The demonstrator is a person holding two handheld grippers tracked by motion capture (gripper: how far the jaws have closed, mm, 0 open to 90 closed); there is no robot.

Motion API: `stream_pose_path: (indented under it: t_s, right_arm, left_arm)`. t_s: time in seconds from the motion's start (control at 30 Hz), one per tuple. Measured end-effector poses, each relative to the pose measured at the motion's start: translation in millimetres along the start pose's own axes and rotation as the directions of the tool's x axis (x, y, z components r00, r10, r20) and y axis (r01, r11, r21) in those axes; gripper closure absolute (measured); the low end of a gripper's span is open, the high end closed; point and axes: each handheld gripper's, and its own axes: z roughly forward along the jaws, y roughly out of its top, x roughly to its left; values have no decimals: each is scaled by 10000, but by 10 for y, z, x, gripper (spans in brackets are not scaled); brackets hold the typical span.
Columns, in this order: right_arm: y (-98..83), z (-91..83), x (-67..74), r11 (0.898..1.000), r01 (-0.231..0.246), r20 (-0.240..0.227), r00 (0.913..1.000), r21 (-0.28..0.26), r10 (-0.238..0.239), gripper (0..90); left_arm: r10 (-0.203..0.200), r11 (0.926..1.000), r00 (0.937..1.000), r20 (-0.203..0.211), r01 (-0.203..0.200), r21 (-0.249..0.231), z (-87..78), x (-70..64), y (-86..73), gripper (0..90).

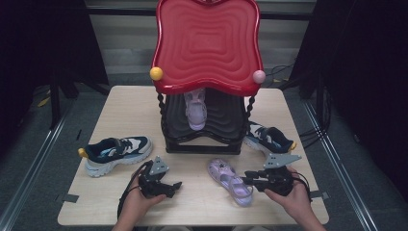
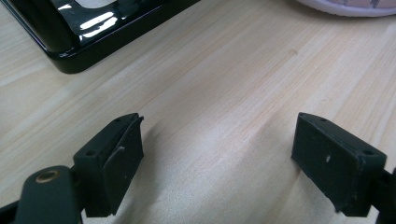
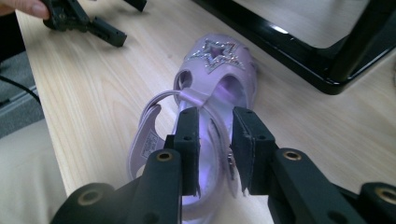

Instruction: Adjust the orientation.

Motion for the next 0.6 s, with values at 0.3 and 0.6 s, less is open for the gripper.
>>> stream_pose_path:
  t_s: [0.3,0.6]
  right_arm:
    - [2,105,18,9992,12,140,9999,397,-18,711]
    - [-47,198,9,9986,-58,349,9994,527,40,711]
  left_arm:
    - [8,10000,10000,9,-8,3,0,1,0,157]
    - [2,10000,10000,4,-2,1,0,1,0,157]
